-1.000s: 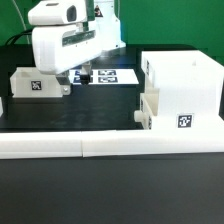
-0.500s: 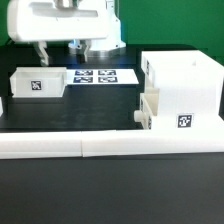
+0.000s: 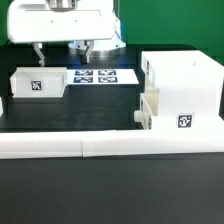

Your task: Assemble drawer

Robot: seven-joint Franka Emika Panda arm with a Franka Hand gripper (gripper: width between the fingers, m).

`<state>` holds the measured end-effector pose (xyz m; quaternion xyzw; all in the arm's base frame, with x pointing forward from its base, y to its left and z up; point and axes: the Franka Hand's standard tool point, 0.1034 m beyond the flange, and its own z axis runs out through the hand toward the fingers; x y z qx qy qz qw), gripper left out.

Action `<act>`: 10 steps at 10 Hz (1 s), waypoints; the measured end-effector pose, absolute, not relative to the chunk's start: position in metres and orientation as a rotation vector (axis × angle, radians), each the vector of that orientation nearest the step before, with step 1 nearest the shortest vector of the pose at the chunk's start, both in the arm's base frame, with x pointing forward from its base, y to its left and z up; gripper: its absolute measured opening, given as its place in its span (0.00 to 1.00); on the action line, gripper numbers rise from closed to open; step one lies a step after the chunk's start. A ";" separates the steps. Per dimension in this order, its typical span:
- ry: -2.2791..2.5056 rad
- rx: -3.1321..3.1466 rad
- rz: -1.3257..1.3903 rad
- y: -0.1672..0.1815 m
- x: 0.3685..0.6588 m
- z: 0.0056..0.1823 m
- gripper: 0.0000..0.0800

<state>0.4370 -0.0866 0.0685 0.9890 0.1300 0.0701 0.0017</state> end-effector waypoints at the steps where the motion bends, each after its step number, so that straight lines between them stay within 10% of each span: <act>1: 0.368 3.126 0.161 -0.087 0.428 0.065 0.81; 10: 0.262 3.144 0.095 -0.102 0.391 0.042 0.81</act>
Offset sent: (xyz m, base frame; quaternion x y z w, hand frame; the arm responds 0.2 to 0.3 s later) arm -0.0453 -0.0239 -0.0190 0.0028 -0.0420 0.0409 0.9983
